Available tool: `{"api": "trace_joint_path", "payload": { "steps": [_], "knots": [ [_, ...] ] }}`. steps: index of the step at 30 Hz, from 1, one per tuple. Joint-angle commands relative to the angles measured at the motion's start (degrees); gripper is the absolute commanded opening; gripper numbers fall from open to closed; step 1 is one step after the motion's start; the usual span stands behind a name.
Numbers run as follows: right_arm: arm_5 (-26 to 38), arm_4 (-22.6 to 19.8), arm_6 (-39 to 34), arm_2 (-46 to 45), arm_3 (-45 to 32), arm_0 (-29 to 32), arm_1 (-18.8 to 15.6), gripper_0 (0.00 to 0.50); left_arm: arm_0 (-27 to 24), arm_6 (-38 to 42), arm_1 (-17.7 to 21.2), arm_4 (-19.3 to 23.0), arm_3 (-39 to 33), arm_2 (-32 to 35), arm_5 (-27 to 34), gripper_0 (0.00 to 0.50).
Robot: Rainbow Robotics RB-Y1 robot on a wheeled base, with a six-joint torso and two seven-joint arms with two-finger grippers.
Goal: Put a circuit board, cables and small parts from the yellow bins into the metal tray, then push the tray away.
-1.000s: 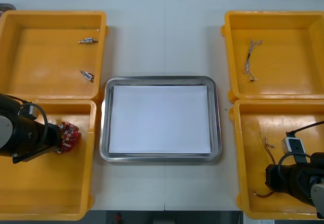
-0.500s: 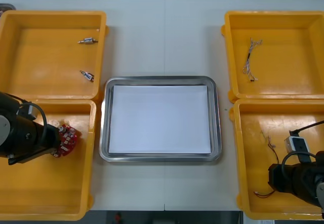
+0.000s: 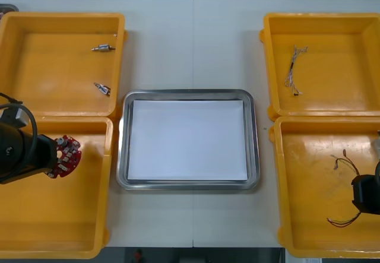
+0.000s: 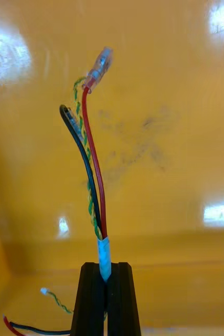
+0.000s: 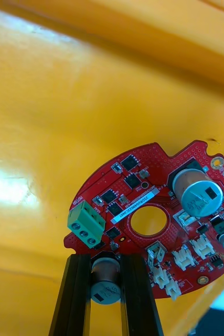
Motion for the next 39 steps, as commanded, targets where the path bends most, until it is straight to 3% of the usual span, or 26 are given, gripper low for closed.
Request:
{"api": "trace_joint_path", "payload": {
  "steps": [1,4,13,23,33,39],
  "knots": [
    [6.12,-5.05,1.97,-5.43,-2.72,-5.17,-5.62,0.000,-5.50,1.17,1.74,4.37,-4.22,0.26,3.64,0.000],
    [7.05,-8.04,1.97,-7.01,-3.07,-7.55,-8.26,0.000,-8.31,1.34,2.53,6.31,-5.54,-2.46,4.48,0.000],
    [7.05,-16.48,1.97,-7.36,-3.07,-12.82,-16.61,0.000,-17.63,2.05,2.18,5.08,-6.24,-14.76,4.48,0.001],
    [7.05,-25.09,2.14,-4.99,-3.07,-17.74,-24.25,0.000,-27.30,2.22,-3.00,1.91,0.35,-28.48,1.45,0.002],
    [7.05,-25.79,3.46,0.46,-3.16,-24.51,-24.78,0.000,-31.87,1.17,-6.52,-3.36,10.54,-38.93,-7.96,0.003],
    [7.05,-26.23,3.90,1.69,-3.16,-26.36,-24.78,0.000,-32.31,-0.15,-6.78,-5.12,14.94,-41.48,-12.00,0.003]
  ]
}}
